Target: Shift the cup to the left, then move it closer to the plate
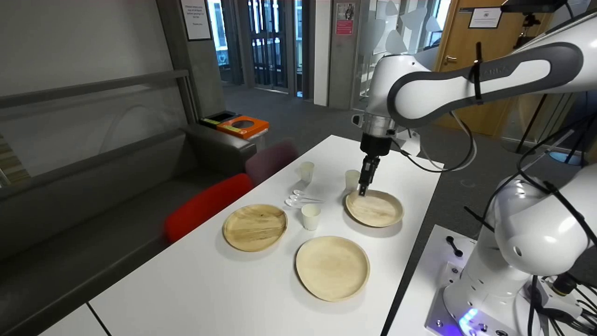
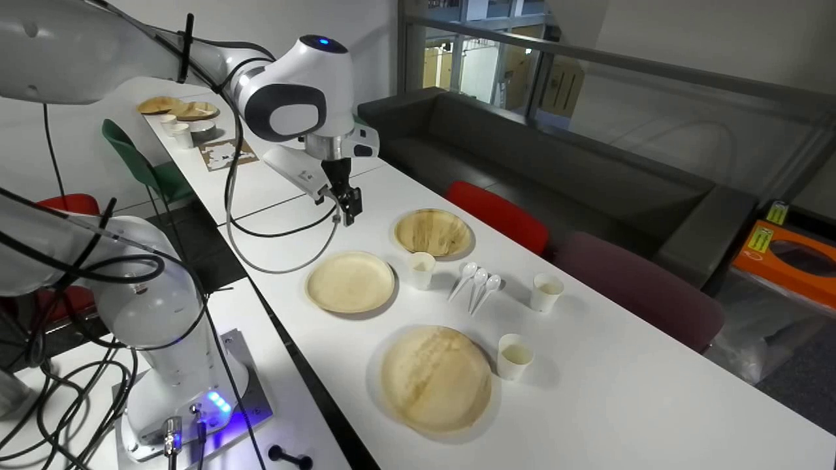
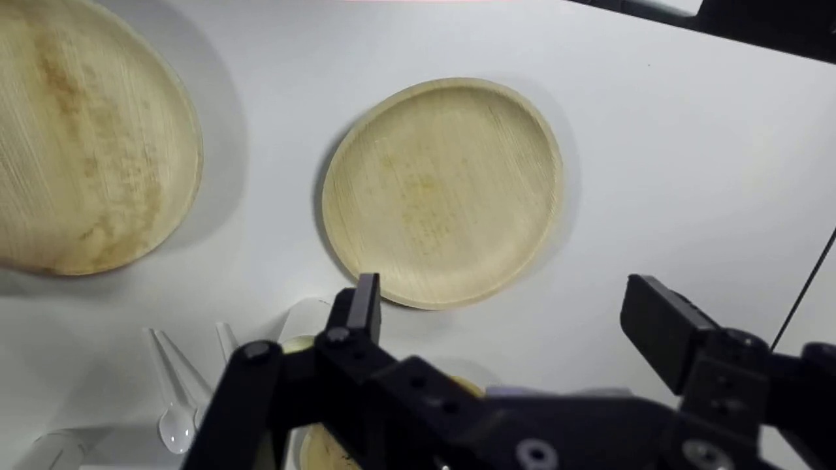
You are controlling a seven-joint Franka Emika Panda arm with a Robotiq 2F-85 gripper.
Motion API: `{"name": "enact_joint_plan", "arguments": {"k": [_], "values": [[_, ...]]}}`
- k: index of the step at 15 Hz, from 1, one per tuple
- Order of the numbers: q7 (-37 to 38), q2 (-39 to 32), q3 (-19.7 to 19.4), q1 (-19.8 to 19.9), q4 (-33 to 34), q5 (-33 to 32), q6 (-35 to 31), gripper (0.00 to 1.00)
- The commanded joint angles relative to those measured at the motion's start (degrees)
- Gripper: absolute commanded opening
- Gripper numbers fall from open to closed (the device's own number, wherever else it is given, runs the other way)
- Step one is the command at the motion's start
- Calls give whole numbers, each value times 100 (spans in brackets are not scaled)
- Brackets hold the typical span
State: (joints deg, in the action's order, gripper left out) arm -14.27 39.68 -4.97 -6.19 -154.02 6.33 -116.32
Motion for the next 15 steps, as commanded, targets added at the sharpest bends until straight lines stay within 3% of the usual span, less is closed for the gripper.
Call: {"name": "enact_joint_plan", "arguments": {"k": [1,3,8,15], "values": [[124,-575,48,173,270,-45,-455,100],[282,-883,81,260,343,-51,-770,100],[1574,-1798,176,605,533,110,-1836,100],[3087,-3045,164,717,1174,812,-1906,100]]}}
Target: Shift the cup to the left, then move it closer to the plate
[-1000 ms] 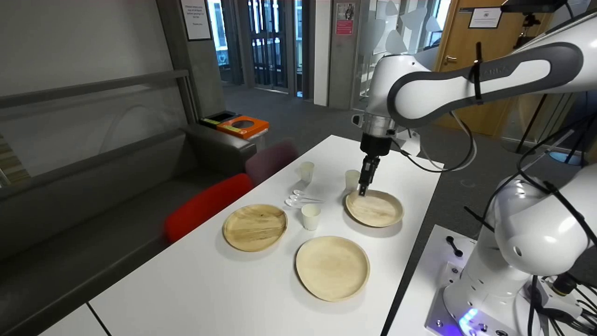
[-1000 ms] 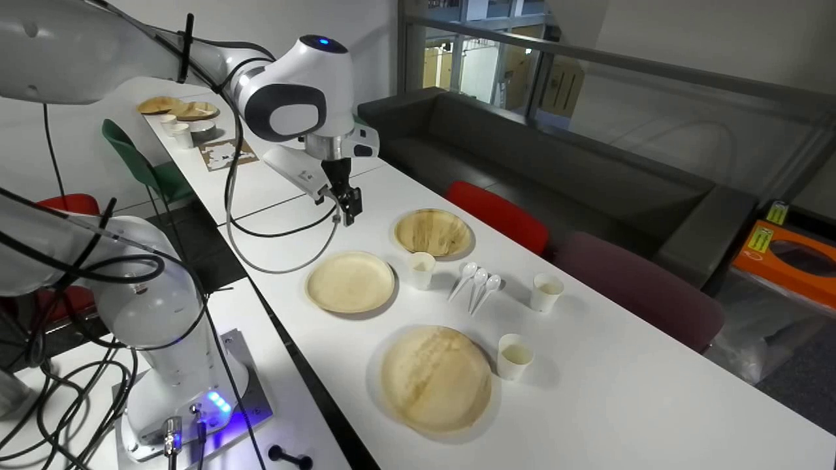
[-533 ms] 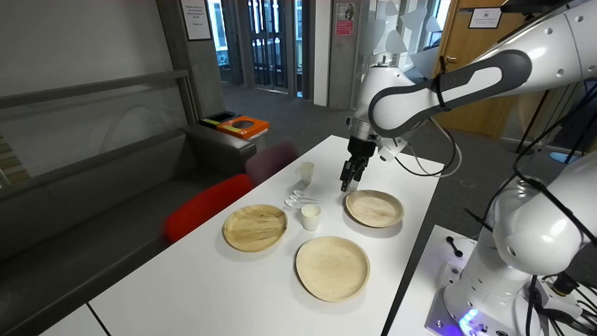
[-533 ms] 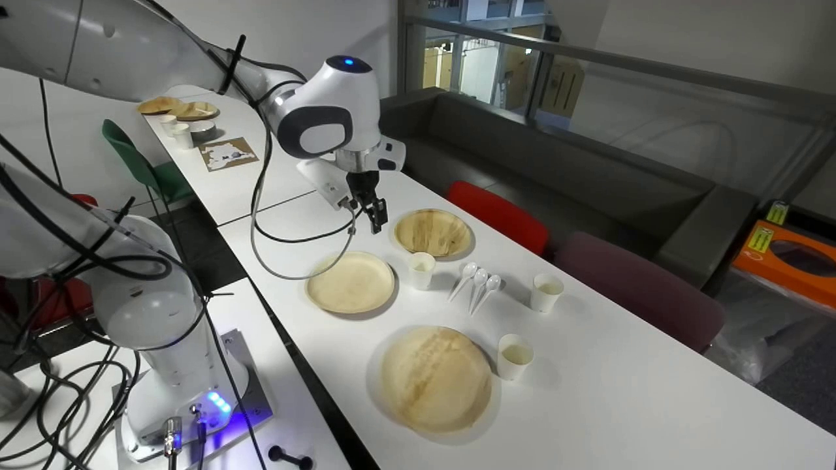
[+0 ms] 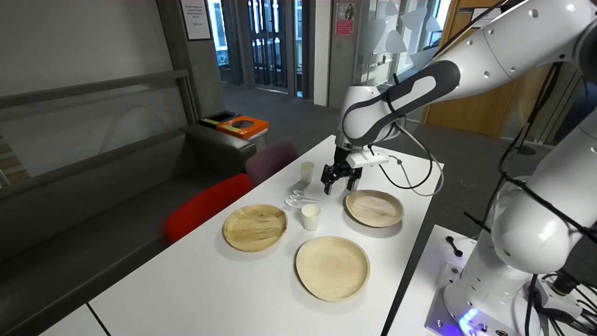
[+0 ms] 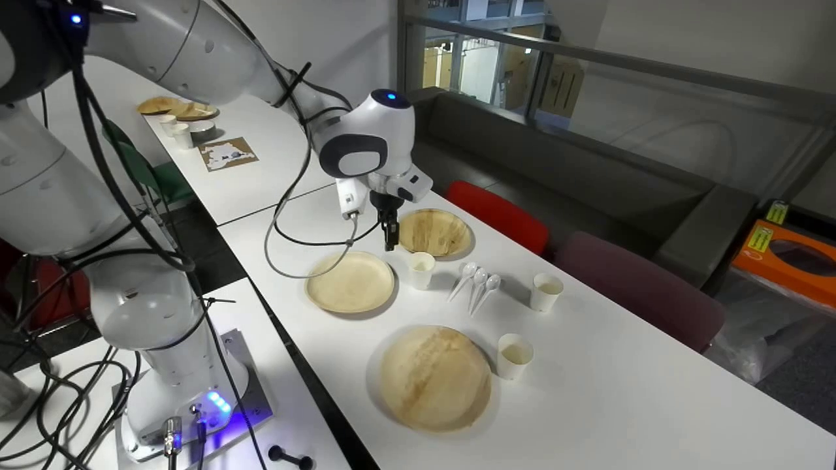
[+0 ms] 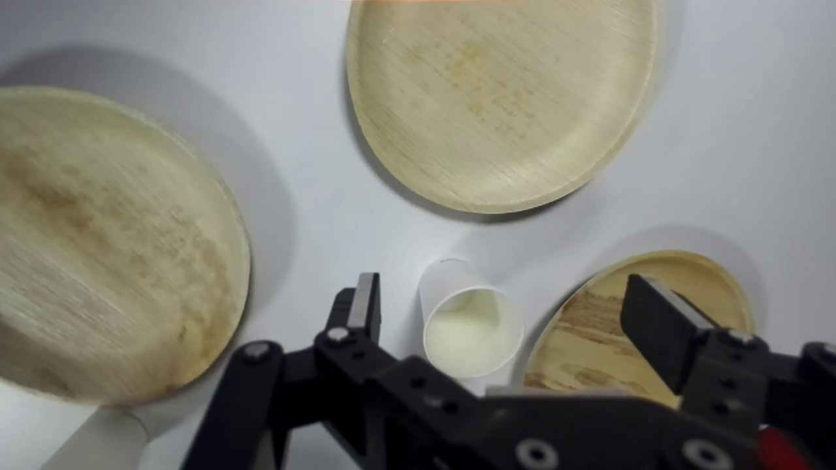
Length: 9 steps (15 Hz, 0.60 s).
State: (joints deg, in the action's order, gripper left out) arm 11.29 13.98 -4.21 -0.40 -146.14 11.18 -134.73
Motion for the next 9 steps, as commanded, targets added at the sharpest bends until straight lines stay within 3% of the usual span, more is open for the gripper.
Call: {"name": "enact_joint_plan", "arguments": {"k": [1,6,9], "values": [[742,-589,83,158,472,425,-96,100],[1865,-907,64,305,664,672,-460,100],[1698,-877,69,289,580,593,-331,100]]}}
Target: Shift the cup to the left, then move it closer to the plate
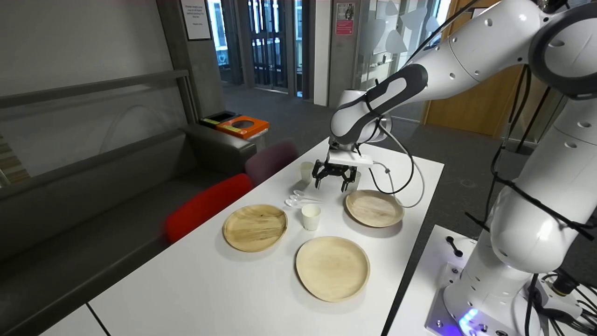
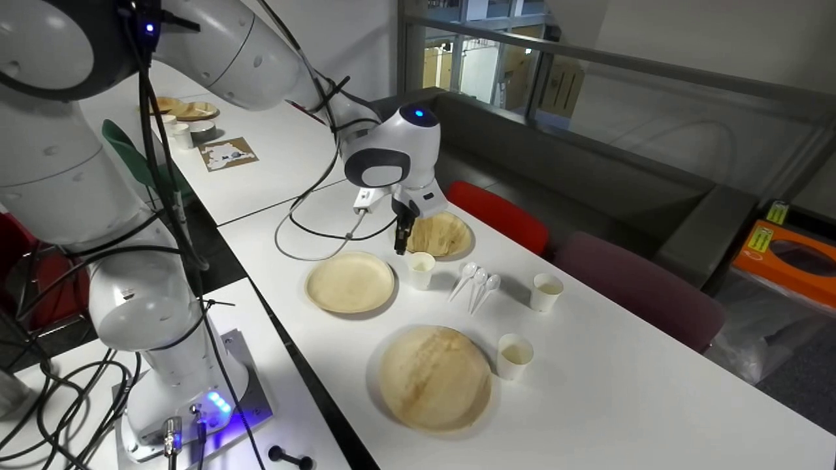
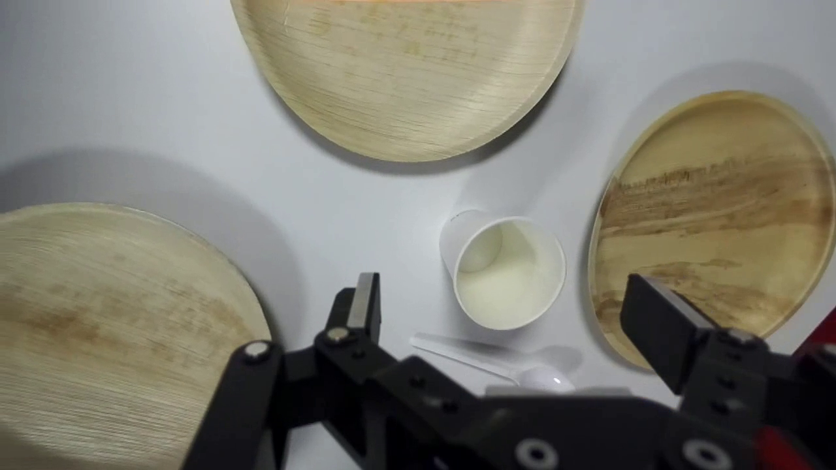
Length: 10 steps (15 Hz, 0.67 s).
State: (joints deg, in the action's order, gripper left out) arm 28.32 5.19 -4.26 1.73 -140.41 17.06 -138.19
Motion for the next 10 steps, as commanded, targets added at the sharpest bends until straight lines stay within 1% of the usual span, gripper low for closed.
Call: {"name": "enact_joint_plan", "arguments": {"k": [1,5,10], "values": [[22,-8,72,76,10,17,15,100],[-24,-21,77,74,22,-16,-39,100],[474,-597,127,72,248,-348,-255,100]]}}
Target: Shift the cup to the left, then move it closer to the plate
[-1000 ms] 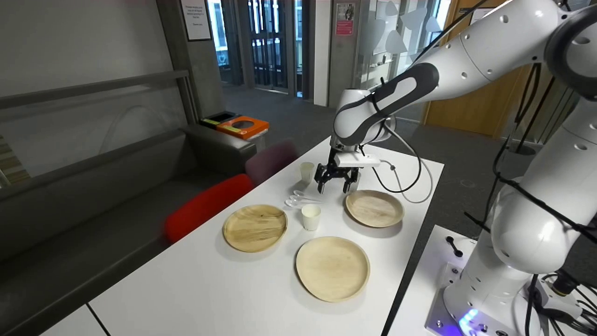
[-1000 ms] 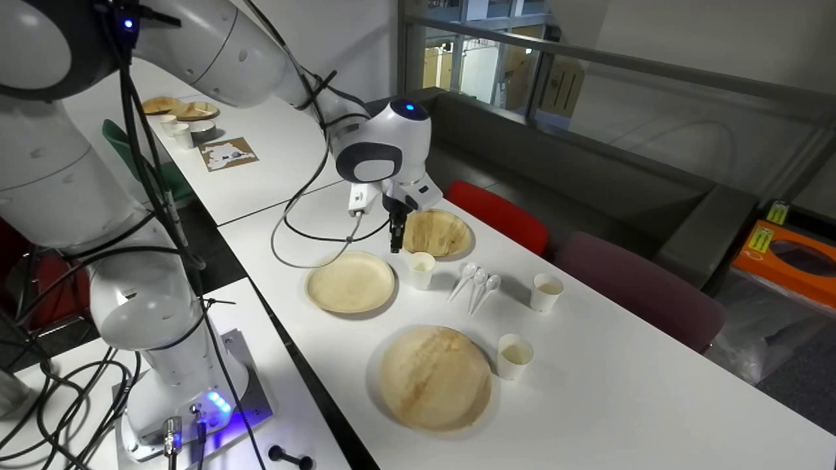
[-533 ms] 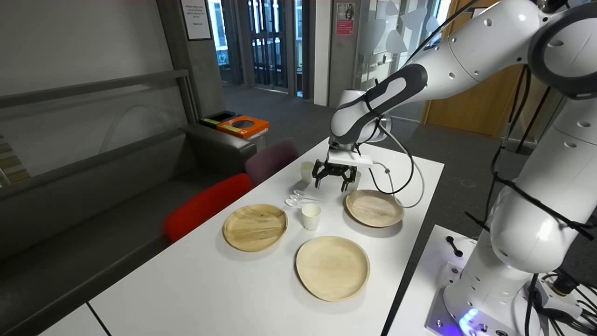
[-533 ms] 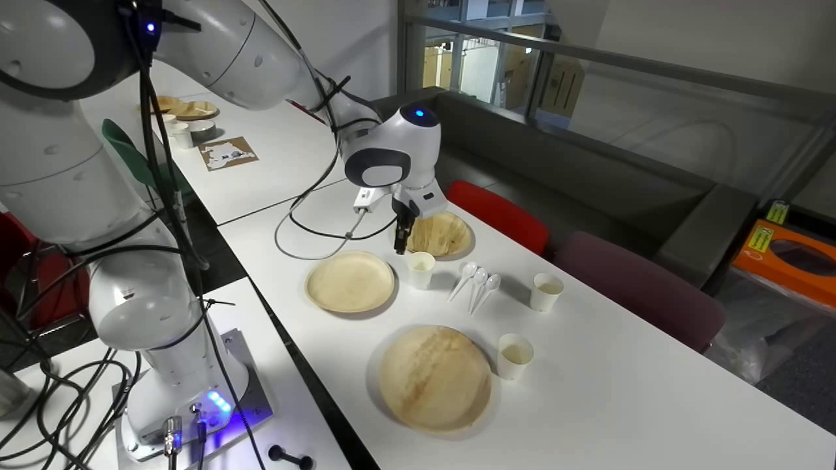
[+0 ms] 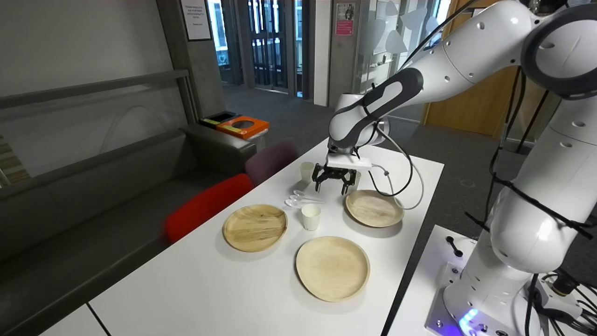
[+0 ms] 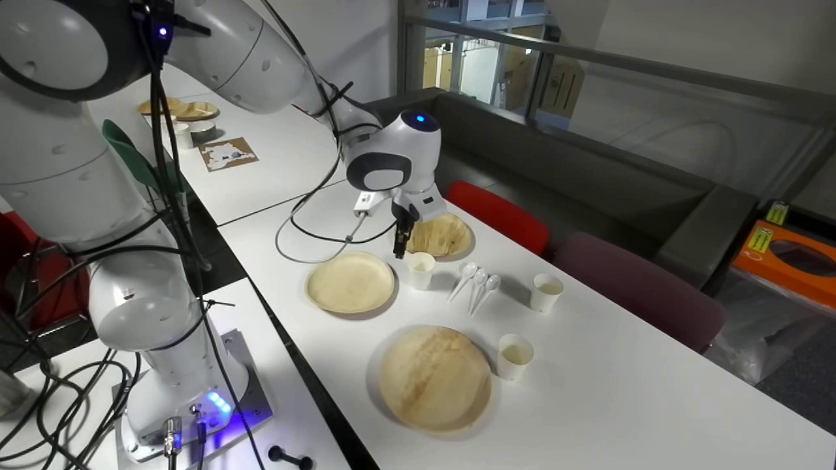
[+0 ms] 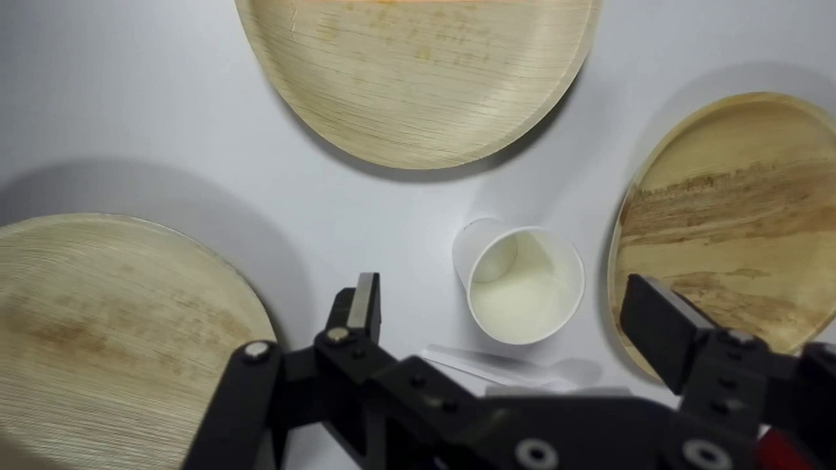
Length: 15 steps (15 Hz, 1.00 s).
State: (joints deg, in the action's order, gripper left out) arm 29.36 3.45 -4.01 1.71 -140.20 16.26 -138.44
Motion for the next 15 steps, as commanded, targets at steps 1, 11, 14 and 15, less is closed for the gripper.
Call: {"name": "enact_joint_plan", "arguments": {"k": [1,11,14,15], "values": [[512,-563,101,59,262,-382,-341,100],[973,-1797,-6,-163,861,-509,-1009,100],[938,-1986,-7,-179,1014,-437,-995,100],[930,-2033,-9,-185,1049,-428,-984,100]]}}
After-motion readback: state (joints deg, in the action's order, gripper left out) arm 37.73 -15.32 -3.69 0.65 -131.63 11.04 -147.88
